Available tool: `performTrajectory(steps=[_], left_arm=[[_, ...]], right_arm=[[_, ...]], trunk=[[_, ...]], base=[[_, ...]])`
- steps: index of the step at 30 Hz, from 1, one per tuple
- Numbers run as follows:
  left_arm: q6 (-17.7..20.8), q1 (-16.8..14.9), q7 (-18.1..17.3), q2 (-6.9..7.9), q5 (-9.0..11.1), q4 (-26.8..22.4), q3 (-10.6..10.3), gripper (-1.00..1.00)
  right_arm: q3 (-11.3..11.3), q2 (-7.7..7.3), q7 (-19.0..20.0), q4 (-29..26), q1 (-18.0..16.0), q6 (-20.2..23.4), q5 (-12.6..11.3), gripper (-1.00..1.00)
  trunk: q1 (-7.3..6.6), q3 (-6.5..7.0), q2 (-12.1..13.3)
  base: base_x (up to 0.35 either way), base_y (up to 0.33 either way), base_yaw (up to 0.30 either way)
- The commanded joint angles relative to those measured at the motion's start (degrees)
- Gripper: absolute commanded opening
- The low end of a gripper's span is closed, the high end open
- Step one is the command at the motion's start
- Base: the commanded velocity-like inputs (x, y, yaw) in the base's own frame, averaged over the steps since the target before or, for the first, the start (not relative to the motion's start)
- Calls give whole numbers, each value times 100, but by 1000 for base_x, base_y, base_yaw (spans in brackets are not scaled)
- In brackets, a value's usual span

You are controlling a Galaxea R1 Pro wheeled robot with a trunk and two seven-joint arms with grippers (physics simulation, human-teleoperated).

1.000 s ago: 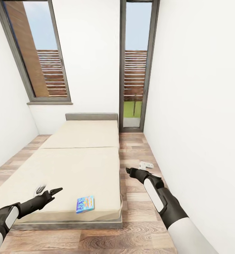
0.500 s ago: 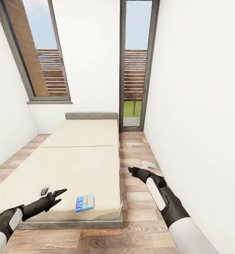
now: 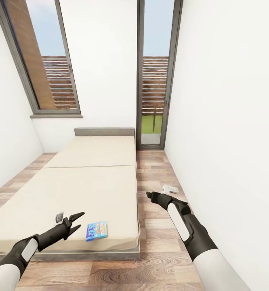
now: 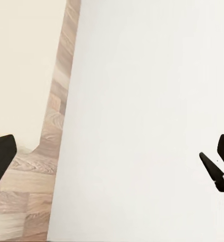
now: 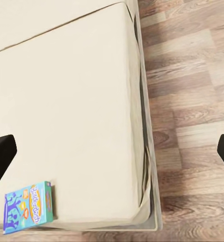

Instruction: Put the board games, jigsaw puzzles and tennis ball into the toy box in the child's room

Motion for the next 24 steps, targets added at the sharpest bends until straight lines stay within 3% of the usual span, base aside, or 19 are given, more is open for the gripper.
performTrajectory(steps=[1, 7, 9, 13, 18, 24], left_arm=[[31, -5, -3, -31, 51, 3, 16, 100], [-54, -4, 20, -201, 181, 10, 4, 100], [-243, -2, 34, -276, 189, 72, -1, 100], [-1009, -4, 203, -455, 202, 501, 5, 100], [-1309, -5, 357, -485, 219, 698, 15, 100], [-1238, -6, 295, -459, 230, 744, 131, 100]], right_arm=[[9, -1, -55, -11, -4, 29, -60, 100], [8, 1, -55, -124, -4, 112, -60, 100], [8, 1, -55, -137, -4, 117, -60, 100], [15, 1, -60, -147, -4, 110, -60, 100], [16, 4, -66, -147, -4, 85, -54, 100], [12, 1, -72, -122, -4, 60, -58, 100]], trunk=[[23, -25, -45], [154, -132, -286], [198, -168, -366], [286, -240, -527], [396, -330, -727], [528, -438, -968]], base=[[0, 0, 0], [0, 0, 0], [0, 0, 0], [0, 0, 0], [0, 0, 0], [0, 0, 0]])
